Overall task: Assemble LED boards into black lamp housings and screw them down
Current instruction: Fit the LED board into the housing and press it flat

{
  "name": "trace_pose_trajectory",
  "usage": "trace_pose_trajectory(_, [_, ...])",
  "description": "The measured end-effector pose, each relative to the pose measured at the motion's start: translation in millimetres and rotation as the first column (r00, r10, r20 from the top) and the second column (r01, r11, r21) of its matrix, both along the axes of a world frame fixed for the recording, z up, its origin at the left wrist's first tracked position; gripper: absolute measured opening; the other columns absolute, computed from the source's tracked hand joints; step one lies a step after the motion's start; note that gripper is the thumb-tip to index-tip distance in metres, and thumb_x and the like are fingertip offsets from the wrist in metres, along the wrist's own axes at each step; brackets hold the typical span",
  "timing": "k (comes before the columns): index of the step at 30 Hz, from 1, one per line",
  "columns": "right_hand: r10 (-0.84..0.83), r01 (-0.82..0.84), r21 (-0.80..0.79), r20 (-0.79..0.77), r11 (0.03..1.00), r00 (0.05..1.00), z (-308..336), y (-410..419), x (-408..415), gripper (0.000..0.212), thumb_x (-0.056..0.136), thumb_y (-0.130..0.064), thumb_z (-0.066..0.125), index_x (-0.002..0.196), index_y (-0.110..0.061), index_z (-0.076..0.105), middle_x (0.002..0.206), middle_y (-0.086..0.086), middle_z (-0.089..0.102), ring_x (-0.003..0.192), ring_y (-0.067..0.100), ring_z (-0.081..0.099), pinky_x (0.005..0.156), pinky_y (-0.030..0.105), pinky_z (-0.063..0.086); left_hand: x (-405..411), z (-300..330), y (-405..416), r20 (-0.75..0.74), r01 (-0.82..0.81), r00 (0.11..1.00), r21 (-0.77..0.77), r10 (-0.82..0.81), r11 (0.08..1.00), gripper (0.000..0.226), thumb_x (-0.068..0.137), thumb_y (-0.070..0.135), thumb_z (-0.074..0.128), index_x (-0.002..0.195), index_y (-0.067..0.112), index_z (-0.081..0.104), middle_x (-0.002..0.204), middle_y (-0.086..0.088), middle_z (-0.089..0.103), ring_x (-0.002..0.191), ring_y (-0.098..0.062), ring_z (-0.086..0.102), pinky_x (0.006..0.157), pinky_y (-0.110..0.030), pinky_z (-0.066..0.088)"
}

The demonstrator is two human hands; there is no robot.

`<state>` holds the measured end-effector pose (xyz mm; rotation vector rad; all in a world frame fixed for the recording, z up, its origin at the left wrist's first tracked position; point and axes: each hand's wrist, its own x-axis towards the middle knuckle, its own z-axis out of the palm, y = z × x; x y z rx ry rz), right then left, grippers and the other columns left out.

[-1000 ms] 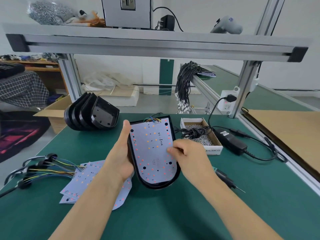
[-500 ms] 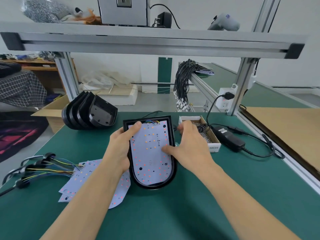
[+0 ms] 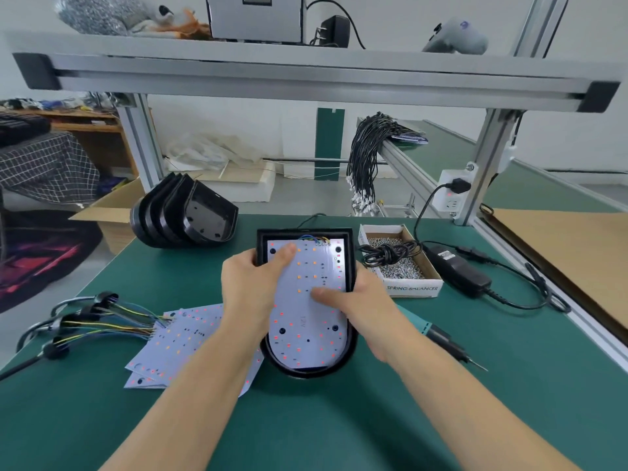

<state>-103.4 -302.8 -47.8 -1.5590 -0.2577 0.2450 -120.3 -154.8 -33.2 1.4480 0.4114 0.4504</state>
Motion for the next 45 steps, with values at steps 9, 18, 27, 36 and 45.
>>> trace_pose_trajectory(9, [-0.019,0.018,0.044,0.034,0.999,0.999,-5,-3,-9,0.031,0.086,0.0,0.066,0.114,-0.013,0.06,0.104,0.002,0.074,0.096,0.022,0.07,0.085,0.039,0.056,-10,3,-1,-0.013,0.134,0.99,-0.225,-0.14,0.965,0.021,0.088,0.027,0.068,0.088,0.006,0.066,0.084,-0.011,0.068,0.071,-0.024,0.064,0.073,-0.044,0.058])
trace_pose_trajectory(18, [-0.174,0.187,0.22,-0.075,0.957,0.982,-7,5,-14,0.012,0.094,-0.019,0.059,0.091,-0.011,0.068,0.094,0.006,0.075,0.087,0.023,0.071,0.077,0.034,0.056,-17,4,-11,0.101,0.059,0.993,0.031,-0.061,0.998,0.053,0.068,0.039,0.076,0.078,-0.008,0.053,0.069,-0.014,0.05,0.064,-0.025,0.042,0.06,-0.044,0.048])
trace_pose_trajectory(27, [-0.002,-0.021,0.296,0.076,0.955,0.997,-13,1,-23,0.019,0.089,-0.02,0.065,0.107,-0.014,0.064,0.109,0.005,0.071,0.097,0.016,0.067,0.08,0.027,0.055,-25,4,2,0.146,0.198,0.973,-0.119,-0.18,0.973,0.009,0.072,0.019,0.079,0.078,0.014,0.075,0.089,-0.014,0.075,0.083,-0.032,0.073,0.067,-0.042,0.061])
trace_pose_trajectory(36, [0.441,-0.409,0.169,-0.249,0.897,0.862,21,-22,-9,0.052,0.086,-0.057,0.053,0.106,-0.012,0.072,0.11,0.011,0.067,0.101,0.025,0.06,0.097,0.038,0.042,-55,0,16,0.305,0.56,0.762,0.133,-0.572,0.818,0.03,0.069,0.025,0.083,0.096,0.015,0.075,0.1,-0.009,0.075,0.1,-0.019,0.069,0.087,-0.023,0.051])
trace_pose_trajectory(45, [0.266,-0.145,0.42,-0.245,0.896,0.932,34,3,-4,0.009,0.075,-0.021,0.068,0.075,-0.012,0.068,0.079,0.01,0.06,0.073,0.024,0.054,0.074,0.031,0.048,-49,11,13,0.234,0.57,0.797,0.018,-0.557,0.822,0.031,0.065,0.028,0.075,0.095,0.019,0.077,0.104,-0.004,0.074,0.101,-0.014,0.069,0.08,-0.018,0.051])
